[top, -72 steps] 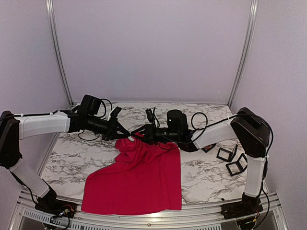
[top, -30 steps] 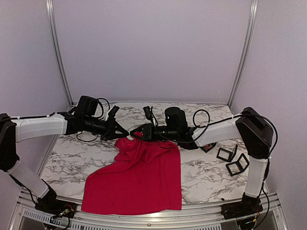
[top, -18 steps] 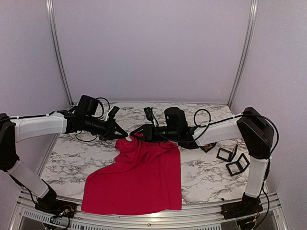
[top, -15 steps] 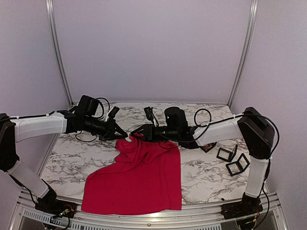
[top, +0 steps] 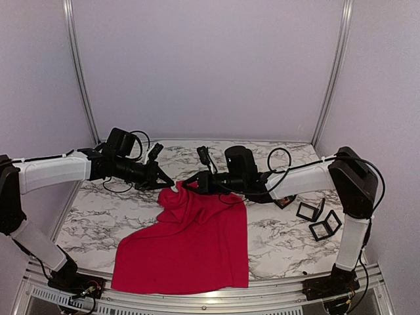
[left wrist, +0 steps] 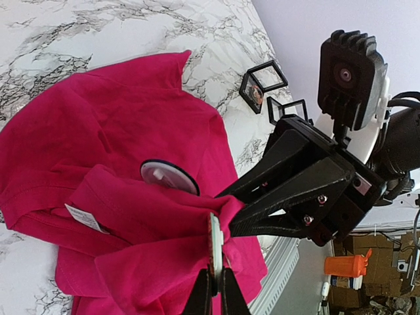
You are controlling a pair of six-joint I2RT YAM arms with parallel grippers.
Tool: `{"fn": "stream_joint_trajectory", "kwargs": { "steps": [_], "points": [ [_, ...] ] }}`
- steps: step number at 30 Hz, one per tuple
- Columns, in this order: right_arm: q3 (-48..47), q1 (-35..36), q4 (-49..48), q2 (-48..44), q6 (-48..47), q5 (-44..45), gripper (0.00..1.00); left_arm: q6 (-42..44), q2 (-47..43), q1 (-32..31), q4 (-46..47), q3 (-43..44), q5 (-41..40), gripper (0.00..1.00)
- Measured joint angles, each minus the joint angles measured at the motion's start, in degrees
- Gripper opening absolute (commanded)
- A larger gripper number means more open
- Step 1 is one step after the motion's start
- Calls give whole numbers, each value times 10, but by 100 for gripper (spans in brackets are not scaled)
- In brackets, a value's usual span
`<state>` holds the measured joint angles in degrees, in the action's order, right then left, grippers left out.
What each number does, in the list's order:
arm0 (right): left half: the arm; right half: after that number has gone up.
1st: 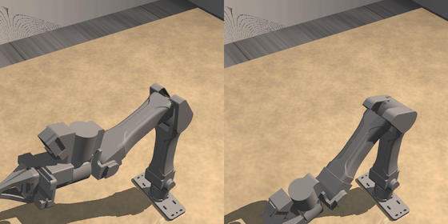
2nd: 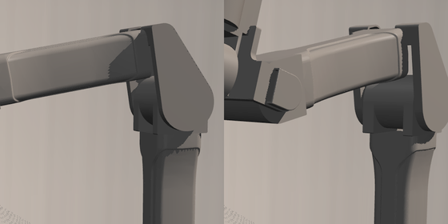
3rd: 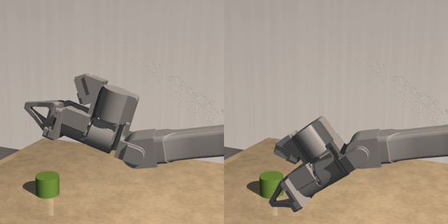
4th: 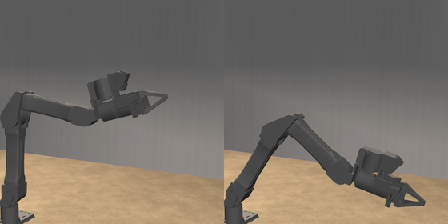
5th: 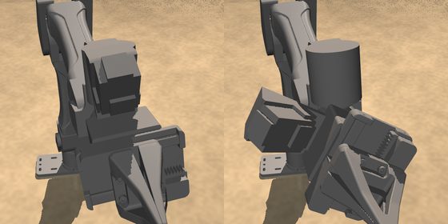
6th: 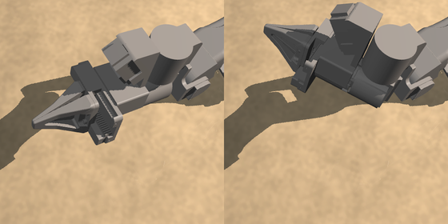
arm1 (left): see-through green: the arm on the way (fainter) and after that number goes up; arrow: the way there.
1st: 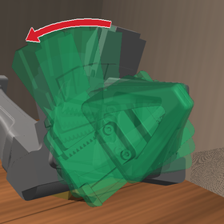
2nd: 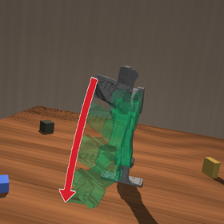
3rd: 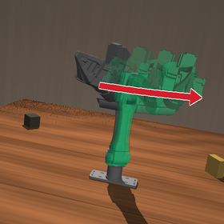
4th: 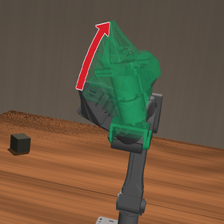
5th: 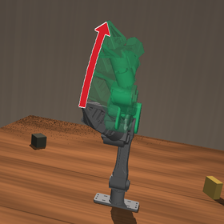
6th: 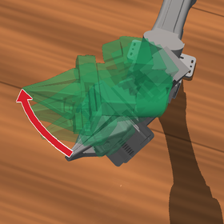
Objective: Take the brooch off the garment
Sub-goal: Remove the brooch from the flattened clothing.
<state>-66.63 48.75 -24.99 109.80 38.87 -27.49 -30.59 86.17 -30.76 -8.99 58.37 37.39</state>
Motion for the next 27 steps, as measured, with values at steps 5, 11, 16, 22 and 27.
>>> {"fn": "stream_joint_trajectory", "kwargs": {
  "steps": [5,11,16,22,27],
  "points": [
    [0,3,6,0,-8,1,0,2,0,0,-6,0,-7,0],
    [-7,9,23,0,-17,2,0,5,0,-2,-8,0,-20,0],
    [-13,15,36,0,-28,0,0,10,0,-2,-7,1,-33,0],
    [-18,24,51,0,-38,-7,0,12,0,-3,-1,9,-54,0],
    [-18,25,58,0,-46,-10,3,15,0,-3,2,19,-64,0]
  ]
}}
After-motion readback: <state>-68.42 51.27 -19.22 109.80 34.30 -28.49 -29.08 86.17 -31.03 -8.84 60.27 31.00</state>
